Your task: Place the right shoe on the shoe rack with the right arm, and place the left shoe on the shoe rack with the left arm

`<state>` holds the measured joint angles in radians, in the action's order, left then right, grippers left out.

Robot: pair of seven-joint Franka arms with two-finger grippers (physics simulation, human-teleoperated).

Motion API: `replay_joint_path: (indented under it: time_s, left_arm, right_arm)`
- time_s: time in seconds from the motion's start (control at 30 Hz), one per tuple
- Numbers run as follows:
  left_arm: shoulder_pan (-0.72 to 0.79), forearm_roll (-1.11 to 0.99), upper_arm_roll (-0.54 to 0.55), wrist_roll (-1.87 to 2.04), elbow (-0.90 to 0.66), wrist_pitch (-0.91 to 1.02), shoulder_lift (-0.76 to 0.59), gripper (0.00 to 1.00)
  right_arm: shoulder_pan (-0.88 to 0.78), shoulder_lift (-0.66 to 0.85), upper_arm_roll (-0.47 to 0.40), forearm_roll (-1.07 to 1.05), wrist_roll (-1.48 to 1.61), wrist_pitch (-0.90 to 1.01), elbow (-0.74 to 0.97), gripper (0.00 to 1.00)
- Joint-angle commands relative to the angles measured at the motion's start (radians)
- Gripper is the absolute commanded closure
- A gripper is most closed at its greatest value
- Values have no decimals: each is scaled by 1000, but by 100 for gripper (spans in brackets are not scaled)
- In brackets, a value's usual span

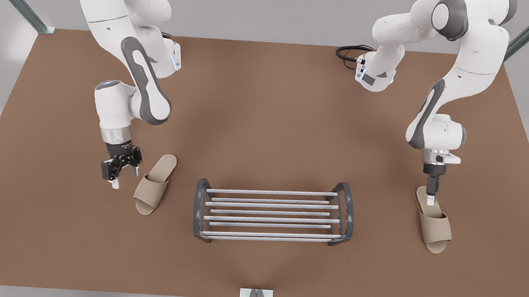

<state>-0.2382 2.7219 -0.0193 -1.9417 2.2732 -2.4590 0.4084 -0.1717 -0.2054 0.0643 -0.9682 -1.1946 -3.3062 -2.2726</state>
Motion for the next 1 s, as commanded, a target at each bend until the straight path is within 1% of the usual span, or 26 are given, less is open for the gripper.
replay_joint_path:
  time_s: [0.0, 0.03, 0.07, 0.1, 0.13, 0.2, 0.23, 0.27, 0.33, 0.37, 0.53, 0.6, 0.63, 0.67, 0.7, 0.73, 0.77, 0.83, 0.87, 0.9, 0.93, 0.97]
  left_arm:
    - [-13, -197, 1, 777, 8, 37, 7, 0]
    - [-23, -234, -1, 777, 11, 107, 7, 0]
    - [-44, -278, -1, 831, 17, 130, 9, 0]
    - [-46, -359, -4, 973, 20, 147, 9, 0]
    - [-64, -445, -5, 1104, 19, 164, 7, 0]
    - [-73, -438, -5, 1058, 6, 175, 27, 0]
    - [-84, -369, -5, 923, -1, 195, 70, 0]
    - [-92, -356, -5, 850, -3, 212, 79, 0]
    - [-98, -355, -5, 831, -41, 193, 70, 0]
    - [-102, -355, -5, 830, -58, 178, 72, 0]
    - [-104, -343, 1, 830, -67, 167, 92, 0]
    - [-104, -329, 13, 830, -83, 164, 99, 0]
    - [-102, -330, 15, 830, -84, 155, 107, 0]
    - [-104, -332, 16, 831, -110, 152, 109, 0]
    - [-104, -337, 16, 831, -124, 150, 113, 0]
    - [-105, -341, 16, 830, -135, 149, 113, 0]
    - [-108, -343, 16, 830, -142, 149, 115, 0]
    - [-110, -341, 18, 830, -147, 149, 115, 0]
    - [-110, -329, 56, 831, -165, 106, 119, 0]
    - [-110, -333, 64, 830, -170, 101, 127, 0]
    - [-110, -335, 64, 830, -178, 100, 128, 0]
    - [-112, -337, 64, 830, -187, 101, 144, 0]
  right_arm:
    - [-5, 12, -43, -617, 629, 329, 54, 0]
    - [-29, -15, -41, -968, 1104, 315, 111, 0]
    - [-29, -14, 12, -951, 1133, 182, 133, 0]
    - [-29, -17, 72, -899, 1136, 76, 142, 0]
    - [-31, -15, 84, -877, 1182, 36, 142, 0]
    - [-31, -15, 166, -870, 1380, -44, 134, 0]
    - [-29, -15, 180, -866, 1542, -81, 116, 0]
    - [-29, -15, 183, -866, 1695, -82, 98, 0]
    - [-22, -17, 181, -866, 2121, -110, 82, 0]
    - [-15, -22, 181, -868, 2227, -110, 79, 0]
    - [-29, -155, 180, -860, 2228, -200, 111, 0]
    - [-60, -163, 169, -865, 2218, -199, 114, 0]
    - [-84, -163, 160, -859, 2218, -197, 105, 4]
    - [-143, -164, 86, -859, 2216, -158, 105, 4]
    - [-273, -164, -67, -902, 2216, -92, 107, 3]
    - [-347, -167, -141, -942, 2216, -81, 111, 3]
    - [-354, -173, -149, -943, 2216, -87, 110, 0]
    - [-382, -209, -190, -940, 2216, -90, 134, 0]
    - [-378, -209, -205, -952, 2196, -11, 148, 0]
    - [-373, -207, -290, -969, 2060, 267, 139, 0]
    - [-373, -215, -345, -965, 2058, 373, 134, 0]
    - [-373, -223, -371, -969, 2049, 487, 127, 0]
